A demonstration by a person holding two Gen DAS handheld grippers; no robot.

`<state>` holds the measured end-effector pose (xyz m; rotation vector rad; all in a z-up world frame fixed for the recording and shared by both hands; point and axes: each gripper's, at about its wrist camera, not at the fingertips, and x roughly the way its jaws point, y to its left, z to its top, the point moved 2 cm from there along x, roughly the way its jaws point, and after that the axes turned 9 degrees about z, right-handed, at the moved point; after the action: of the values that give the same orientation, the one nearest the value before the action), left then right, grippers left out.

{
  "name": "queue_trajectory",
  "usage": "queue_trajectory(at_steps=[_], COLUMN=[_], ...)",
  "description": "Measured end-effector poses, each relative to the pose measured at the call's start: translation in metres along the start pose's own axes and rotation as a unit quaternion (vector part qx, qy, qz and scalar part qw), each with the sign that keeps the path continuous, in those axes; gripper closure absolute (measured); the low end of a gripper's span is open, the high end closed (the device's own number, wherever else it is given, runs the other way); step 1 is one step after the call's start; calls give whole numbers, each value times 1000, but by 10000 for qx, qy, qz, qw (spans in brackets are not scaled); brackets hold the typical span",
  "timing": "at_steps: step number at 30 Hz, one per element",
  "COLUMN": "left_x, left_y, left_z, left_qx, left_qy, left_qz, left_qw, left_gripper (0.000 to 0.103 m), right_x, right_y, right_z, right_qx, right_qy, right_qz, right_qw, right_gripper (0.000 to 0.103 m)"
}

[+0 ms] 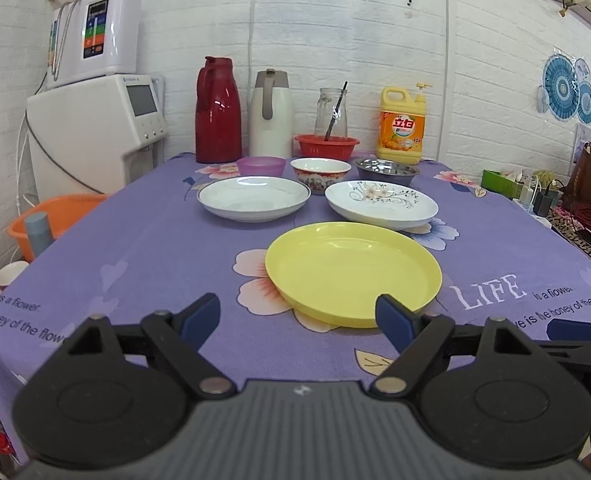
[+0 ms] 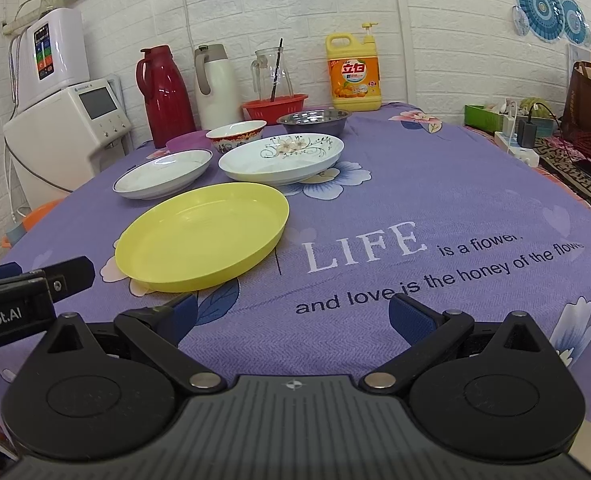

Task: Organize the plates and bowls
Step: 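Move both tools to the yellow plastic plate and close on its rim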

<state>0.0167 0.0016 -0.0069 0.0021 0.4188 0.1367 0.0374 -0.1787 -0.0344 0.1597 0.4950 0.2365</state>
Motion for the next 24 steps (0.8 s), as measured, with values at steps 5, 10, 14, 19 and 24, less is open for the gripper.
queue_trajectory(at_steps=[5, 10, 14, 19, 24], left_x=[16, 48, 82, 121, 153], left_y=[1, 20, 33, 28, 22], left_z=[13, 31, 34, 33, 32], left_qx=[67, -94, -240, -233, -214], left_qy=[-10, 81, 431, 867, 1173], left_qz=[-104, -46, -131, -391, -584], left_qw=[9999, 9999, 9987, 9952, 9911], left_gripper=[20, 20, 20, 20, 21], right_x=[2, 17, 47, 89, 120], right_y=[1, 3, -8, -7, -3], right_z=[5, 20, 34, 52, 53], right_qx=[-81, -448, -341, -462, -677], right_qy=[-36, -73, 136, 393, 807], right_qz=[53, 79, 337, 357, 271], right_qw=[9999, 9989, 9988, 9975, 9941], right_gripper=[0, 0, 0, 0, 0])
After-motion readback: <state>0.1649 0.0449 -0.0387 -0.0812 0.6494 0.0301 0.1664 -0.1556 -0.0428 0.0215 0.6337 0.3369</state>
